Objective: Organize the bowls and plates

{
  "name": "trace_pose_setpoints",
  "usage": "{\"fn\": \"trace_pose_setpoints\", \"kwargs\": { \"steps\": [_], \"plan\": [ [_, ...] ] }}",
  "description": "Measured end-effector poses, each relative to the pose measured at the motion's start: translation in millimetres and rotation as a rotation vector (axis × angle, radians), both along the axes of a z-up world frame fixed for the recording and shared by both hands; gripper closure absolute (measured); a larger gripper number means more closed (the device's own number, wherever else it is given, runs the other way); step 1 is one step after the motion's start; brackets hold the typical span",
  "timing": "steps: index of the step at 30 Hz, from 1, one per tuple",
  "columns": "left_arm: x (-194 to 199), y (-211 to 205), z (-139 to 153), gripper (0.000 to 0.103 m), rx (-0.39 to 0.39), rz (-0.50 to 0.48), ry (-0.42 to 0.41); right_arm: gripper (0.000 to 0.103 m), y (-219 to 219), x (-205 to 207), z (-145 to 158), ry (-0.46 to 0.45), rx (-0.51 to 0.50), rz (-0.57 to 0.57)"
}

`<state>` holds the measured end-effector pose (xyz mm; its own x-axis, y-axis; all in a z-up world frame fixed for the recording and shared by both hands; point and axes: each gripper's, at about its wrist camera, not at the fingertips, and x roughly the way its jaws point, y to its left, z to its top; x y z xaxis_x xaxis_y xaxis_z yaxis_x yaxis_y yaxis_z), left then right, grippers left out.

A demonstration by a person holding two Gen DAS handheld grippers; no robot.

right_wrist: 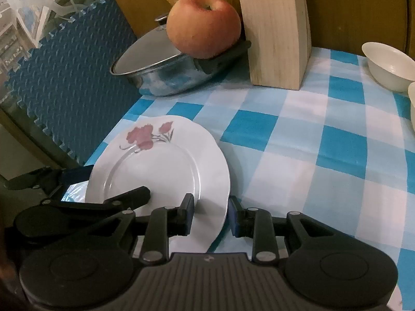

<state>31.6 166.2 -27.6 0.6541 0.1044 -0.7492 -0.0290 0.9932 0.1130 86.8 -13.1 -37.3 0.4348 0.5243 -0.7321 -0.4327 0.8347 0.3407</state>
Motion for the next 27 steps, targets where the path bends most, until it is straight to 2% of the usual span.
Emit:
{"fn": "trace_pose_setpoints", "kwargs": {
  "steps": [27],
  "plan": [
    [-2,-4,14,0.010,0.010,0.026,-0.025,0.079,-9,-3,14,-0.018,0.028,-0.006]
  ]
}}
